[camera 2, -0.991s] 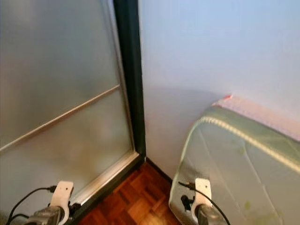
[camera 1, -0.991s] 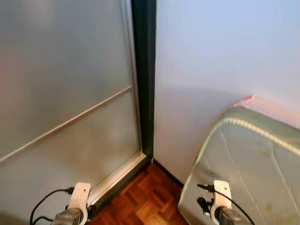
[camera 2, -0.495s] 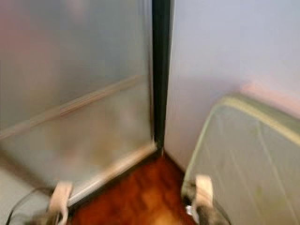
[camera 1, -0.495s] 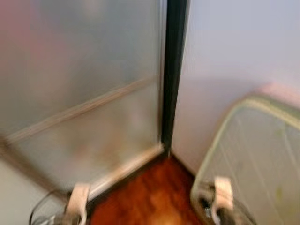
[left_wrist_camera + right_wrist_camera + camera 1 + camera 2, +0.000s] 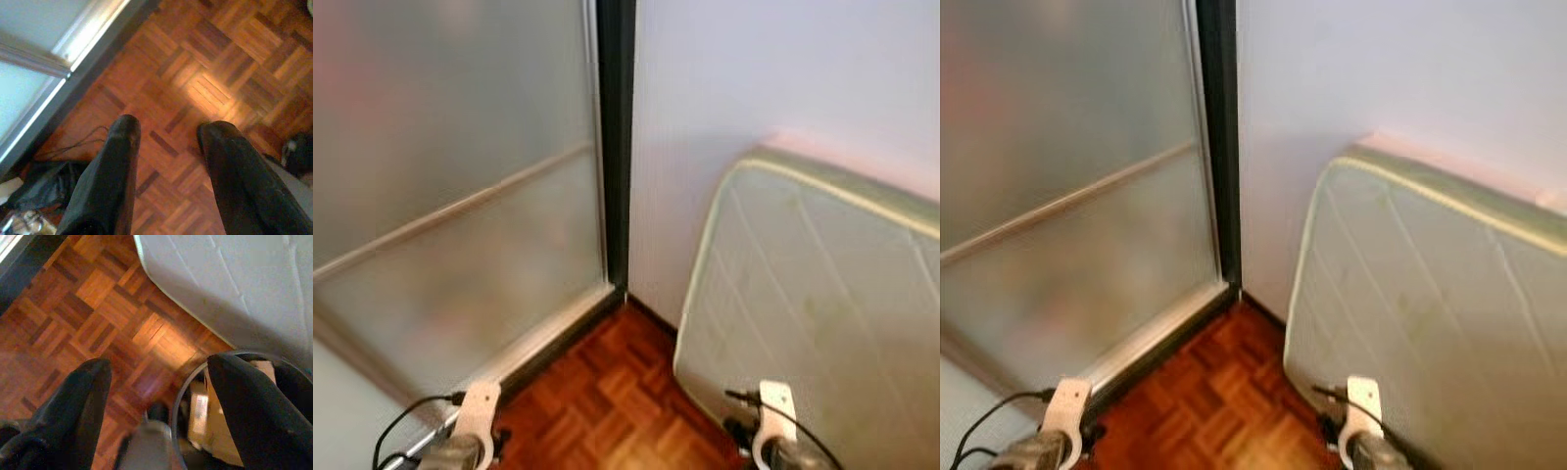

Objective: Clean up the room

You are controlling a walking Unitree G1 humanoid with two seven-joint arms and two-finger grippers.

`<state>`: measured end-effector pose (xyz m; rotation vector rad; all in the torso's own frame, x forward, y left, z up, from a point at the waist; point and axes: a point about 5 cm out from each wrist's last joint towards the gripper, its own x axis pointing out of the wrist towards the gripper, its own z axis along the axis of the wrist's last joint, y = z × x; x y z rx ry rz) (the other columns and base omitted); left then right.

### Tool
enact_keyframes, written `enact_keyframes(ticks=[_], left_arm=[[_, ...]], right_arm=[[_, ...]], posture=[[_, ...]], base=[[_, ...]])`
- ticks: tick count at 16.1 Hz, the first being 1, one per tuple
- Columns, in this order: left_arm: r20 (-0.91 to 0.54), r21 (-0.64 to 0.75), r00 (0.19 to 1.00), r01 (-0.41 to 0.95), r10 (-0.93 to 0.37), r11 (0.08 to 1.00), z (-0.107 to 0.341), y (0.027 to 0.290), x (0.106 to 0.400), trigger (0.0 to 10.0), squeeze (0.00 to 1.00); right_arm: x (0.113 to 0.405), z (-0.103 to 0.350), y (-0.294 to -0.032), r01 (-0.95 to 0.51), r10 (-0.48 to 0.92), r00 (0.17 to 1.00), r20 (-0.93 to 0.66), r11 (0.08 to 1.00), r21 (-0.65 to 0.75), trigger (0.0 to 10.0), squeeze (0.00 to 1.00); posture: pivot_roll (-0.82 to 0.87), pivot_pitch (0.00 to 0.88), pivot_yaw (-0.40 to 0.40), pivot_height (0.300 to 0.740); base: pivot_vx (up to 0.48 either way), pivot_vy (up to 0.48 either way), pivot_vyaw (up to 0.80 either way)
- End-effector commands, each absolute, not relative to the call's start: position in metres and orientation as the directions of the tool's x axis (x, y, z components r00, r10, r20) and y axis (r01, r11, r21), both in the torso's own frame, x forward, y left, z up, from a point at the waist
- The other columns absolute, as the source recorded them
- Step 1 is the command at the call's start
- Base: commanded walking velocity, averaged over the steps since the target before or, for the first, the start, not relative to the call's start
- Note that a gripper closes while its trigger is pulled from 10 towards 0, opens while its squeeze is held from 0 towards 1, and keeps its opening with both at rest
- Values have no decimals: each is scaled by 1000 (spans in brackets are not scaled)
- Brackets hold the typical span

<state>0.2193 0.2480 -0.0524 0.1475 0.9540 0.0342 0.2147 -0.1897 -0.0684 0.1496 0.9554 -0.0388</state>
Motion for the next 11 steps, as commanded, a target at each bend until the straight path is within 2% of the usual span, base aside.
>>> enact_keyframes(ticks=[1,11], left_arm=[[-820,143,564,35,99,989,-54,249,216,10000,0],[-820,143,564,36,98,989,-54,249,216,10000,0]], right_arm=[[215,-68,-192,97,30,577,-816,990,105,10000,0],[215,-68,-191,85,43,577,-816,990,112,10000,0]], posture=[[-17,0,13,740],[-16,0,13,740]], base=[[-274,0,0],[-278,0,0]])
